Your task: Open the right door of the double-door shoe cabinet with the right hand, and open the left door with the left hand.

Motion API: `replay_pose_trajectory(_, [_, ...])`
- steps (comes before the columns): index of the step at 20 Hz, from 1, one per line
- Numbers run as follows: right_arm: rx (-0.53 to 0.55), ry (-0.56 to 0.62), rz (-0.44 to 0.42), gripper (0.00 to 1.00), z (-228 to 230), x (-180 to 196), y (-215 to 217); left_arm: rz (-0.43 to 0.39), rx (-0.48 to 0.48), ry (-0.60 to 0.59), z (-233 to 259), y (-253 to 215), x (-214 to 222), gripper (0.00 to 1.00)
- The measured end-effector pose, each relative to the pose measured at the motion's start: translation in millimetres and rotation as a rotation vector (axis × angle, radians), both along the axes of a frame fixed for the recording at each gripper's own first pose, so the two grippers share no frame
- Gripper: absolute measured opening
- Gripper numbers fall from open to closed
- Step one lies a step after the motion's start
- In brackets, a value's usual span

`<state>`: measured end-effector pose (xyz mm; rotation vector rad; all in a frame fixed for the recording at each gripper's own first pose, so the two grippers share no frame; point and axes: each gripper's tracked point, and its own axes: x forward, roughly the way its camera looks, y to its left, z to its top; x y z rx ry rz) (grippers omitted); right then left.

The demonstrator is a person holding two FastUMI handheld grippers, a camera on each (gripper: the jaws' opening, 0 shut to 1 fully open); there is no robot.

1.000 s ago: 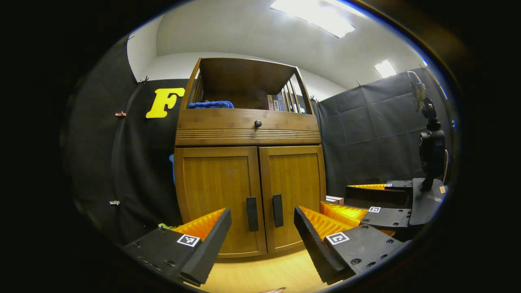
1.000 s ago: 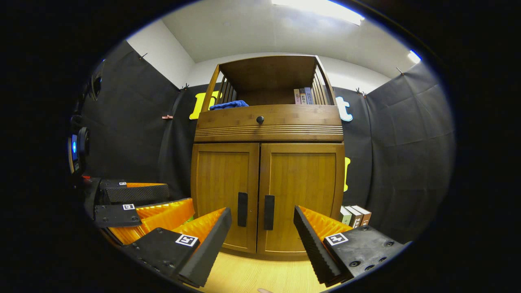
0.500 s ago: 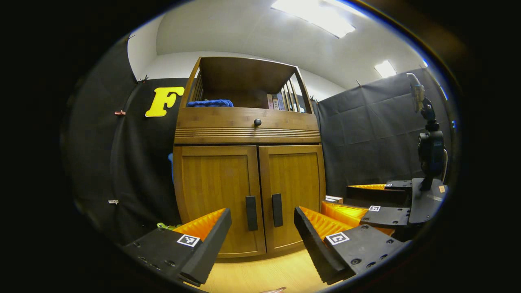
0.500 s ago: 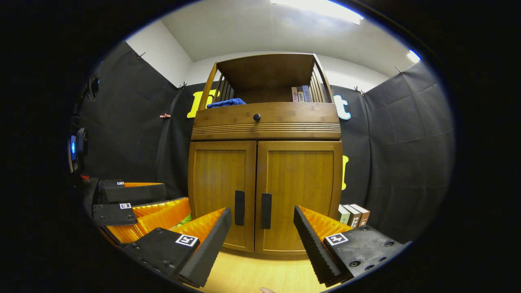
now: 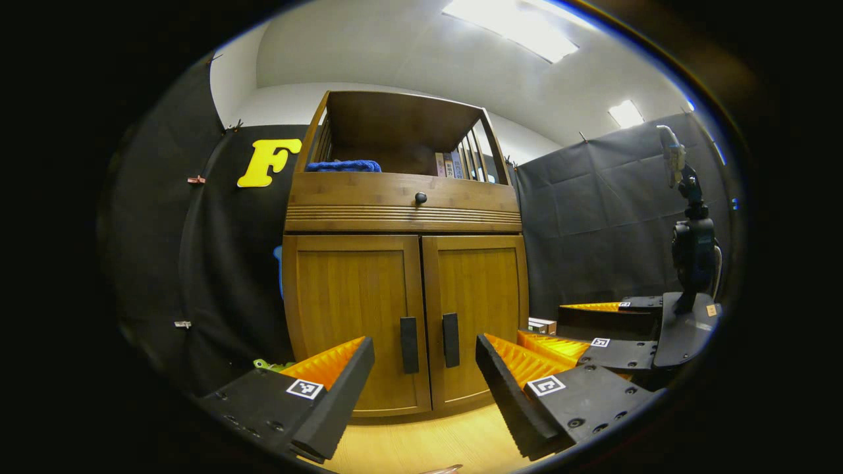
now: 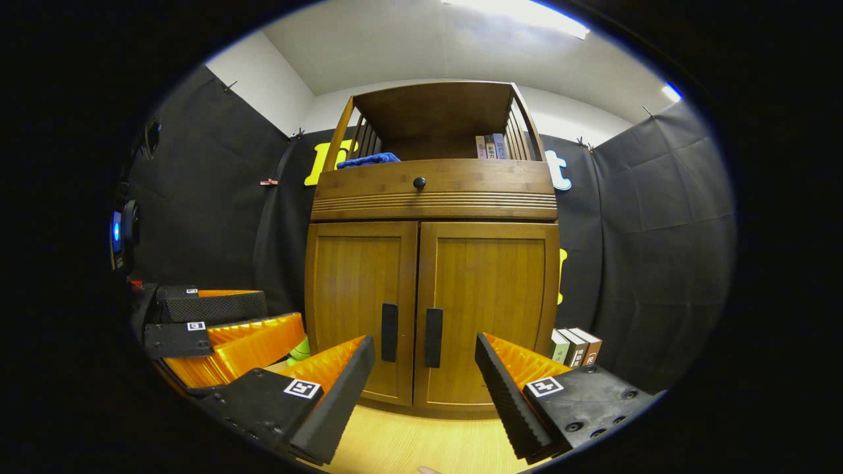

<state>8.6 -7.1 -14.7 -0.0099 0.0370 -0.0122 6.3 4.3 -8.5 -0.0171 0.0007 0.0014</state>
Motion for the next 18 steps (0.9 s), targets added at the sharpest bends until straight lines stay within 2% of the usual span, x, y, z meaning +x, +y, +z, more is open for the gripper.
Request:
replay_pose_trajectory(2, [-0.005, 0.003, -0.001, 0.97, -1.9, 2.3, 0.6, -0.001, -0.002, -0.002, 0.0, 0.0, -0.5, 0.96])
replay_pose_trajectory(9, [-0.006, 0.009, -0.027, 0.97, -10.2, 16.6, -4.6, -0.019, 0.005, 0.000, -2.7, -0.7, -0.4, 0.96])
replay_pose_trajectory(18, [-0.008, 0.011, -0.024, 0.97, -23.7, 58.5, -1.0, -0.005, 0.010, 0.021, -14.8, 12.5, 7.1, 0.96])
